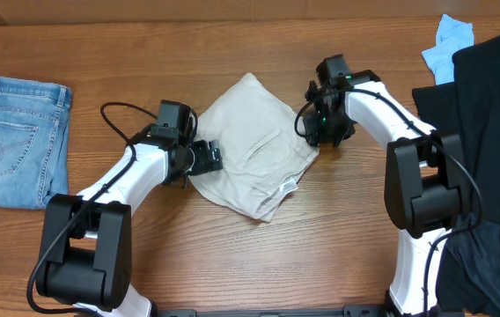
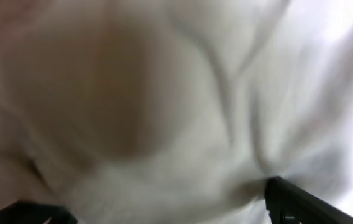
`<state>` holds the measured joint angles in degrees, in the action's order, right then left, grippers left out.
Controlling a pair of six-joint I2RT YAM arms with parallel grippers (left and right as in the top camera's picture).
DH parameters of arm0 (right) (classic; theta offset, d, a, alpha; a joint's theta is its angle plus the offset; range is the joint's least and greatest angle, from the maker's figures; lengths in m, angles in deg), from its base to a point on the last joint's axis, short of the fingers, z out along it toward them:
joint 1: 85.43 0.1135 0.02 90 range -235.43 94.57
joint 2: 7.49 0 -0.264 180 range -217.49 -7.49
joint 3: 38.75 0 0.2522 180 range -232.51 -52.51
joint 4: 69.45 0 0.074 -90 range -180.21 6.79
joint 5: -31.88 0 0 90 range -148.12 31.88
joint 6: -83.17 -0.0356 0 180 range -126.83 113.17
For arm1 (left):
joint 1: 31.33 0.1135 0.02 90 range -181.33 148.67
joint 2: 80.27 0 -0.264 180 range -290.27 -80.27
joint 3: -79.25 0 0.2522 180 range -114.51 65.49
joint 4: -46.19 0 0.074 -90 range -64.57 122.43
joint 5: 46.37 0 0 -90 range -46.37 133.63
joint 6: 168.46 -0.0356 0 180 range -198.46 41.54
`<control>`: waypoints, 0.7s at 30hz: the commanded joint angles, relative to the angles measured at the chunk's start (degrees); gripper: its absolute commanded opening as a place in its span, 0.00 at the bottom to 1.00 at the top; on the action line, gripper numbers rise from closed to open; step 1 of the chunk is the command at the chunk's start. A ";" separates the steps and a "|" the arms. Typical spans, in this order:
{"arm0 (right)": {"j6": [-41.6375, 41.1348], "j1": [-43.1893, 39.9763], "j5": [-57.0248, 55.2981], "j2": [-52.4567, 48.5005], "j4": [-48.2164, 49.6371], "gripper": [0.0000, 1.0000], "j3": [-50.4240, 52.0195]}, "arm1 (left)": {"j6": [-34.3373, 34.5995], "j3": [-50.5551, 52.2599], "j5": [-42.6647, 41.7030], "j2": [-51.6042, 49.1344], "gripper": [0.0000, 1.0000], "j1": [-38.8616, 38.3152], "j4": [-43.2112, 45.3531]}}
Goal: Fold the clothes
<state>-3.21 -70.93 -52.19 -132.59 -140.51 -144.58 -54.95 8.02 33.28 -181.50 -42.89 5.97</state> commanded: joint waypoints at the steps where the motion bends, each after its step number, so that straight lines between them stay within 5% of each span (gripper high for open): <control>1: -0.81 2.54 3.21 -2.69 -4.50 0.50 2.19 | -2.34 0.09 4.37 1.20 0.95 1.53 8.07; 7: -0.81 3.80 4.68 -2.69 -7.96 0.51 2.19 | -4.46 -3.74 -6.49 1.22 0.99 6.91 9.79; 14: -0.81 3.76 4.68 -2.69 -7.52 0.52 2.19 | -5.29 -6.01 -5.38 1.22 1.00 12.41 -3.15; 21: -0.81 3.76 4.68 -2.69 -7.50 0.52 2.19 | -5.09 -3.96 -8.20 -0.74 1.00 10.64 0.81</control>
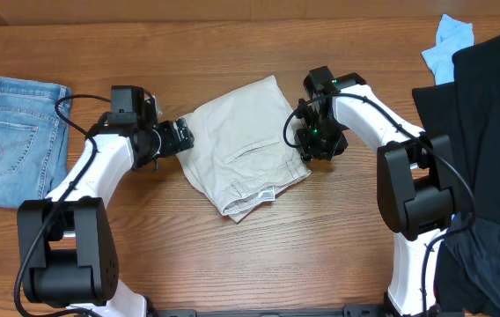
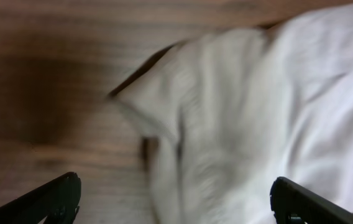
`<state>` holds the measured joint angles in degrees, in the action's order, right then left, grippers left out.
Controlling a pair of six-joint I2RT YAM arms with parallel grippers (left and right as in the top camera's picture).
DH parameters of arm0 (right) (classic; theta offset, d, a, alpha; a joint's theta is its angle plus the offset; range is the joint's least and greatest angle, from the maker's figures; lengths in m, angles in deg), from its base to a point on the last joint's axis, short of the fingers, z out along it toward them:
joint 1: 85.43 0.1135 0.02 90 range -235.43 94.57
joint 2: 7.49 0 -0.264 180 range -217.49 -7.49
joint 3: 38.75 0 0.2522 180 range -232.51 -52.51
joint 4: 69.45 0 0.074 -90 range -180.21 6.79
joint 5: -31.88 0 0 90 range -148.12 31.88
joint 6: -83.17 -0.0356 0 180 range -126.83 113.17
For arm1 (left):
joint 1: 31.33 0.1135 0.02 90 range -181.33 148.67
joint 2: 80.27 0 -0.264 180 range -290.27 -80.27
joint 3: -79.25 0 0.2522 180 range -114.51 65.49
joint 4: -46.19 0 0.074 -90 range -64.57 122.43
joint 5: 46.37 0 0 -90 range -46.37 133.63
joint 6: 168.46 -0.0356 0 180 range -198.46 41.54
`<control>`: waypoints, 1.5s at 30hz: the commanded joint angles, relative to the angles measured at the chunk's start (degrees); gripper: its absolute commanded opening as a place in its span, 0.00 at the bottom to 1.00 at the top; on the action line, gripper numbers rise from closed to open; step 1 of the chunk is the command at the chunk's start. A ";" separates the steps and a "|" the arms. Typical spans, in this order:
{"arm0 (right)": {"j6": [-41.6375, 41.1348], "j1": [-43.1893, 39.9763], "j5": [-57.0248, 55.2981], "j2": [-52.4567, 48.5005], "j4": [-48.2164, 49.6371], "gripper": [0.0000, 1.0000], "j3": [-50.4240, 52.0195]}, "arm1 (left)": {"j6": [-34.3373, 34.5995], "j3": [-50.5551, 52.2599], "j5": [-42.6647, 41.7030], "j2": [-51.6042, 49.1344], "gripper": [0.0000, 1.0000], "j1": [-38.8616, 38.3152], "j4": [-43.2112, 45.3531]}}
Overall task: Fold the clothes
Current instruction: 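Grasp the folded shorts with the left gripper and carry them left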
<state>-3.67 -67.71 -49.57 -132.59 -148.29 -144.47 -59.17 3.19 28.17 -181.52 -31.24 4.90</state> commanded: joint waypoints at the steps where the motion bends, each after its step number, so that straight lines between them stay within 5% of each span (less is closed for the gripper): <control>1: -0.35 0.55 2.05 -2.69 0.22 0.52 2.08 | -0.87 1.05 -4.28 -1.64 1.00 -1.20 2.91; 9: -0.35 0.55 2.05 -2.69 0.17 0.52 2.08 | 1.77 1.07 -12.81 -13.07 1.00 -1.68 12.13; 12: -0.35 0.55 2.05 -2.69 0.28 0.52 2.08 | 1.75 1.07 -16.11 -13.77 0.89 -2.89 15.78; 14: -0.33 0.55 2.05 -2.69 0.24 0.52 2.08 | 1.70 1.03 -17.66 -13.70 0.67 -3.98 17.99; 16: -0.33 0.55 2.03 -2.69 0.24 0.52 2.08 | 1.49 0.76 -18.71 -13.53 0.27 -4.22 18.91; 19: -0.33 0.55 2.01 -2.69 0.37 0.52 2.08 | -0.02 0.52 -18.64 -11.56 0.15 -3.50 18.84; 25: -0.35 0.46 1.40 -2.69 0.46 0.52 2.05 | -2.47 0.52 -16.00 -0.50 0.04 1.66 15.74; 33: -0.37 -0.94 1.46 -2.64 0.20 0.52 2.05 | -7.56 0.24 -3.10 15.34 0.04 13.49 7.08; 45: -0.37 -1.07 1.64 -2.64 -0.07 0.52 2.05 | -9.09 -17.94 6.49 15.91 0.04 30.08 -10.84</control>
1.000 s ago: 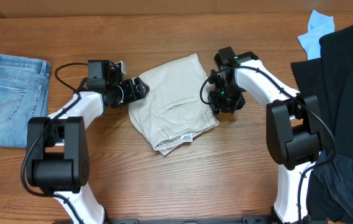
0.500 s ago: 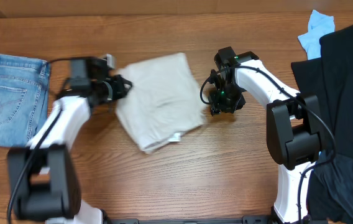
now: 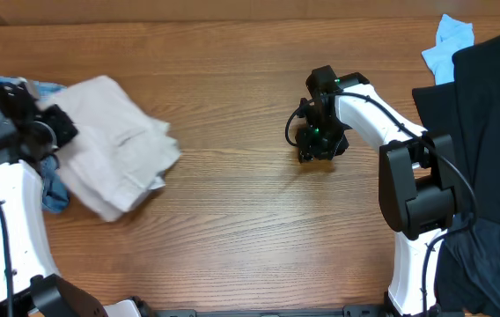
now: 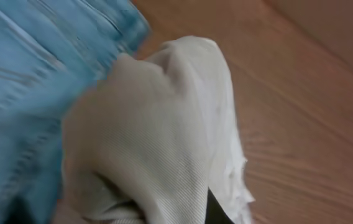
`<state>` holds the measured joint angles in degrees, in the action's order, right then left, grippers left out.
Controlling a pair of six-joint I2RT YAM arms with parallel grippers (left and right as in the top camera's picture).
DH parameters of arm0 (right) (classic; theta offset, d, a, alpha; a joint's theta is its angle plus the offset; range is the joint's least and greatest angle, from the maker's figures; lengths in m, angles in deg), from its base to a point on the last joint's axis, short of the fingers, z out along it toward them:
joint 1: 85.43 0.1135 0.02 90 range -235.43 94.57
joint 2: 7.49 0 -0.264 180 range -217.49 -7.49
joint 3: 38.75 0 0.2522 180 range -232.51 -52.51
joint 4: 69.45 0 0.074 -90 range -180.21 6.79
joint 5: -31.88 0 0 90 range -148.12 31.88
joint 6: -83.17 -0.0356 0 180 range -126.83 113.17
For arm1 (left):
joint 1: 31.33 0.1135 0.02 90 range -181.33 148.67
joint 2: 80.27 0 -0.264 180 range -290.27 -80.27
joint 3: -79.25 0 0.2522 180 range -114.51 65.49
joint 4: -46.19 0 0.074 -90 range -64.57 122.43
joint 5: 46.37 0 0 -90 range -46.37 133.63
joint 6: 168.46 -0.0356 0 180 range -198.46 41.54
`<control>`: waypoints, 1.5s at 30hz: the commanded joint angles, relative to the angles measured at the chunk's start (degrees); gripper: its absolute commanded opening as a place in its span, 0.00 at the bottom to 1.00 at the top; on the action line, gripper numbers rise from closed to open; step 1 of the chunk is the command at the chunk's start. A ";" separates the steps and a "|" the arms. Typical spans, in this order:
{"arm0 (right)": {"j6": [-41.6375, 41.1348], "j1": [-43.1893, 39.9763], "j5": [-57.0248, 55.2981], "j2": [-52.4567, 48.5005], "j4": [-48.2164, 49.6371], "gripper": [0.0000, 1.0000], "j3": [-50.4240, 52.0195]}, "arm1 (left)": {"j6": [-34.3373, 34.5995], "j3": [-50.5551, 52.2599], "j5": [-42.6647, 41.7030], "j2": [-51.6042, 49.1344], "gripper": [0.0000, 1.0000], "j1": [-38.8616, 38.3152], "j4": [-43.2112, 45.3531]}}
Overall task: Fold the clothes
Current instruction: 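Grasp the folded shorts with the left gripper and carry them left, then place the folded shorts on the blue jeans and release the left gripper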
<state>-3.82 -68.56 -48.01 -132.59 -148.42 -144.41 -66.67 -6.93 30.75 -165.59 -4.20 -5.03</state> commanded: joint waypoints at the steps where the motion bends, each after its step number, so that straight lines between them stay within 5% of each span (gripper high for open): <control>1: -0.22 -0.22 0.09 -2.64 0.07 0.52 1.99 | -2.10 -9.14 4.33 -0.59 0.04 3.67 -1.18; 7: -0.22 -0.22 0.09 -2.64 -0.11 0.52 1.99 | -8.59 -17.03 7.56 -9.16 0.04 5.03 -1.27; 23: -0.22 -0.22 0.09 -2.64 -1.18 0.52 1.99 | -9.14 -18.49 19.56 -15.96 0.09 9.16 9.79; 25: -0.22 -0.22 0.09 -2.64 -1.18 0.52 1.99 | -9.07 -18.49 20.02 -15.96 0.18 9.88 10.73; 26: -0.22 -0.22 0.09 -2.64 -1.16 0.52 1.99 | -9.01 -18.49 21.05 -15.96 0.52 10.32 11.08; 28: -0.22 -0.22 0.09 -2.64 -1.16 0.52 1.99 | -7.89 -18.51 23.45 -15.93 1.00 10.67 10.91; 33: -0.20 -0.22 0.09 -2.64 -1.16 0.52 1.99 | -4.02 -21.79 27.45 -15.93 1.00 10.69 6.62; 40: -0.20 -0.22 0.09 -2.64 -1.03 0.52 1.99 | -2.75 -28.98 17.70 -15.91 1.00 8.55 -0.66; 45: -0.20 -0.22 0.52 -2.64 1.33 0.63 1.64 | -2.82 -29.16 17.73 -15.82 1.00 0.63 -2.19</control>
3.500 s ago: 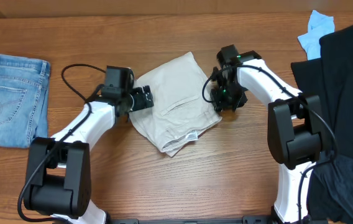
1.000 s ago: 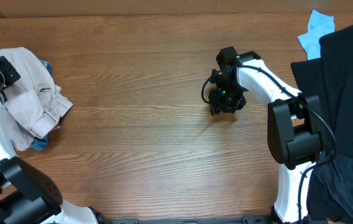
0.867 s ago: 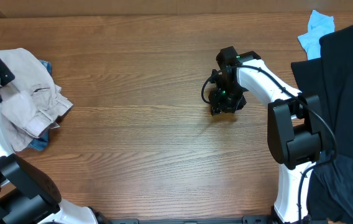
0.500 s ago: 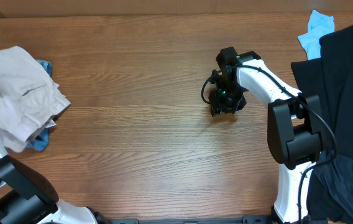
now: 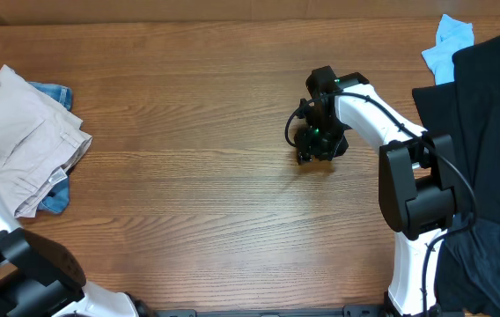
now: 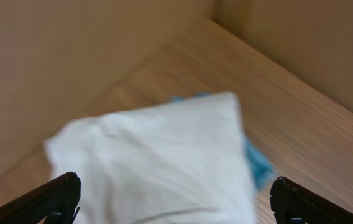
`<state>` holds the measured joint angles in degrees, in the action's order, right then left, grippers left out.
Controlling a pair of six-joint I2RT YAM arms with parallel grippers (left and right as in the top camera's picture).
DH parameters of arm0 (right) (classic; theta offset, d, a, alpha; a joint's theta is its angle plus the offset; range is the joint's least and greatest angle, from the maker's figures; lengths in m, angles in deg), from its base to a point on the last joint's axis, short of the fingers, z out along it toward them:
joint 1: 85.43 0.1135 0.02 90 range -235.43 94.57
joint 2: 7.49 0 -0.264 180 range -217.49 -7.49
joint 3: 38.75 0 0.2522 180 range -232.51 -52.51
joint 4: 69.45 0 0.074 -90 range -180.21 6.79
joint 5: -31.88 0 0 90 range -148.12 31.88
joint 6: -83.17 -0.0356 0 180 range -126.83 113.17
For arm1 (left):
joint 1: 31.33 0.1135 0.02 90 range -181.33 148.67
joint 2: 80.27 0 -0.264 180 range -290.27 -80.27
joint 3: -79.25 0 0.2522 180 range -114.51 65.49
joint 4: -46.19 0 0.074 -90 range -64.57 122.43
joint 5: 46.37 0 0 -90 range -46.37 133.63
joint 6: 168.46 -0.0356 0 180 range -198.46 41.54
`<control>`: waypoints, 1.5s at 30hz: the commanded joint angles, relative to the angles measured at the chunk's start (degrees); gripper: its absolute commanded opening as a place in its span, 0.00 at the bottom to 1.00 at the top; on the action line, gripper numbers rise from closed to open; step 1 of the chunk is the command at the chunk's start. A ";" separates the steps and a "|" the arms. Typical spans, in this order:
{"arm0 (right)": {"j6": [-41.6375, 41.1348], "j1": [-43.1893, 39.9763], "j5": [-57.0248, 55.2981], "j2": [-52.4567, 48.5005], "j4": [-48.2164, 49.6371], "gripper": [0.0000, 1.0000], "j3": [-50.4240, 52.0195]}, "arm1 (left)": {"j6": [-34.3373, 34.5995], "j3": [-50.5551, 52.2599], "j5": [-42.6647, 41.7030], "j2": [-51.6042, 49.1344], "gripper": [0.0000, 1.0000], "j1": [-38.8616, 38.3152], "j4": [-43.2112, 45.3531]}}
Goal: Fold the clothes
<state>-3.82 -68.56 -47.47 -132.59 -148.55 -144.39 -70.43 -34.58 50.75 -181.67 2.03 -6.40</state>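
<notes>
A folded beige garment (image 5: 23,145) lies at the table's far left, on top of folded blue jeans (image 5: 53,93). In the left wrist view the beige garment (image 6: 158,149) fills the middle, with a strip of the jeans (image 6: 258,169) showing past its right edge. My left gripper (image 6: 175,185) hangs open above it, its fingers (image 6: 57,198) wide apart and holding nothing. My right gripper (image 5: 312,141) points down at the bare table right of centre, away from any cloth; the overhead view does not show how its jaws stand.
A heap of black clothes (image 5: 489,123) covers the table's right edge, with a light blue cloth (image 5: 451,40) behind it. The wooden table (image 5: 197,194) stretches between the two arms. A brown wall (image 6: 71,56) stands just behind the left stack.
The beige garment was held in my left gripper at the edge of the jeans; now it rests on the jeans, and the gripper is open above it. The right arm has not moved.
The folded beige garment lay mid-table with both grippers at its edges. It then sat a little further left, my left gripper open at its corner. Later my left gripper held it over the jeans at the far left; now it lies there, released.
</notes>
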 commanded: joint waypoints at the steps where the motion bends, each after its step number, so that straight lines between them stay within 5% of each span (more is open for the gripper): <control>1: -0.20 -0.22 0.00 -2.64 2.10 0.64 1.05 | 0.55 -1.51 -2.27 0.26 1.00 -8.59 -1.01; 3: -0.20 -0.22 0.00 -2.64 2.47 0.68 -0.37 | -0.26 -1.51 -2.29 0.26 1.00 -13.07 -1.33; 7: -0.22 -0.22 0.20 -2.64 1.73 1.00 -5.03 | -0.76 -1.51 -2.32 0.26 1.00 -22.73 -3.04; 15: -8.13 -2.34 0.15 -2.62 -6.05 1.00 -24.94 | -0.76 -1.51 -4.98 0.26 1.00 -40.46 -9.49; 28: -8.20 -3.76 -0.94 6.01 -19.19 1.00 -30.12 | 2.23 -1.44 -10.14 0.26 0.97 -40.09 -39.91; 36: -9.07 -3.76 -3.63 16.85 -21.79 1.00 -29.97 | 2.29 2.38 -11.32 6.10 0.99 -40.02 -40.26; 45: -10.73 -3.74 -5.03 29.42 -21.24 1.00 -25.07 | 3.80 20.52 -11.04 27.19 1.00 -39.69 -30.08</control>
<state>-12.94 -72.59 -50.83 -108.06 -170.78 -172.21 -68.05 -20.57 40.15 -162.18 -38.30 -39.34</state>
